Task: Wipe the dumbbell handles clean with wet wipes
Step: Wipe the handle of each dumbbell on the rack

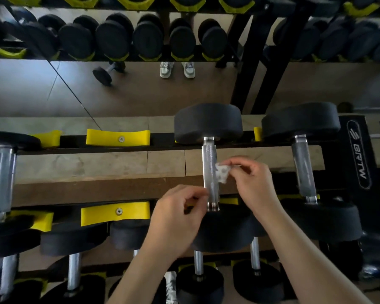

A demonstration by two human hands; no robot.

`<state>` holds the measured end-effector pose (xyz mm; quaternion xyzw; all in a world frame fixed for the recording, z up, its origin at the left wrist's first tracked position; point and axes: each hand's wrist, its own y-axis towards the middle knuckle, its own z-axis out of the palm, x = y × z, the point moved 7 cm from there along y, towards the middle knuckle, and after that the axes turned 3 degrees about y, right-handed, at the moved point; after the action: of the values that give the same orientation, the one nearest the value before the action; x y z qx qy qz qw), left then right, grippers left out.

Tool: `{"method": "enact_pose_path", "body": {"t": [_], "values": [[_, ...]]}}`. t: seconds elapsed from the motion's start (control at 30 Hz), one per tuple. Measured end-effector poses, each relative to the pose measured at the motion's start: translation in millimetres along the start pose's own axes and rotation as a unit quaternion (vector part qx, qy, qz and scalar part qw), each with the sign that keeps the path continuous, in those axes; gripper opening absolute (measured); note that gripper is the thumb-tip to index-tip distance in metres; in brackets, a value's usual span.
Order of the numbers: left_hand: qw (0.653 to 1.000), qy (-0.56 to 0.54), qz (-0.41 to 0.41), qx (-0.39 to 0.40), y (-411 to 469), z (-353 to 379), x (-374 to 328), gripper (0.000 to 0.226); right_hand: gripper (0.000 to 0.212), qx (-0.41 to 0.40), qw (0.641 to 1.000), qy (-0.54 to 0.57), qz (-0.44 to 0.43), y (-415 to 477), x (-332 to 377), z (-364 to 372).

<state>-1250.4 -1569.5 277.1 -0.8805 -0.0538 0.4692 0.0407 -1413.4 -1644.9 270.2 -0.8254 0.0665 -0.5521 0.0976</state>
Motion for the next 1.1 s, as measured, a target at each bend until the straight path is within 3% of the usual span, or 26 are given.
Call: {"method": "enact_pose_path", "body": {"t": [0.07,0.2,0.27,0.4,0.47,0.53,0.67,0.8,0.93,1.03,1.1], "values": [[0.998,0.052,0.031,0.014,-6,11,-5,0.027,0.011,0.053,0.996,-0.042,-0.053,2,1,14],[0.995,0.089,0.020,-0.043,-9,18,-4,0.041,0.012,-0.026,0.968,-0.151,-0.199,17,20,10],[0.994,0.087,0.003,-0.060,-8,20,-2,0.042,0.014,-0.014,0.961,-0.164,-0.221,16,19,9],[0.996,0.049,-0.030,-0.071,-9,33,2,0.042,0.014,0.109,0.948,-0.186,-0.233,-1,8,17],[0.995,0.047,-0.033,-0.077,-8,34,0,0.041,0.009,0.073,0.949,-0.165,-0.257,13,15,14],[0.995,0.039,-0.037,-0.080,-8,34,1,0.043,0.006,0.036,0.956,-0.138,-0.255,25,20,11],[0.995,0.048,-0.036,-0.085,-8,33,-2,0.036,0.010,0.137,0.953,-0.160,-0.216,8,5,20],[0.994,0.048,-0.040,-0.089,-7,34,-3,0.033,0.003,0.025,0.958,-0.133,-0.252,30,17,11],[0.995,0.009,-0.061,-0.078,-4,33,2,0.036,0.006,0.155,0.961,-0.128,-0.190,13,0,20],[0.996,0.009,-0.062,-0.061,-2,36,3,0.037,0.004,0.053,0.964,-0.109,-0.238,29,12,13],[0.996,-0.008,-0.069,-0.057,-1,35,5,0.036,0.005,0.033,0.979,-0.059,-0.190,40,7,10]]}}
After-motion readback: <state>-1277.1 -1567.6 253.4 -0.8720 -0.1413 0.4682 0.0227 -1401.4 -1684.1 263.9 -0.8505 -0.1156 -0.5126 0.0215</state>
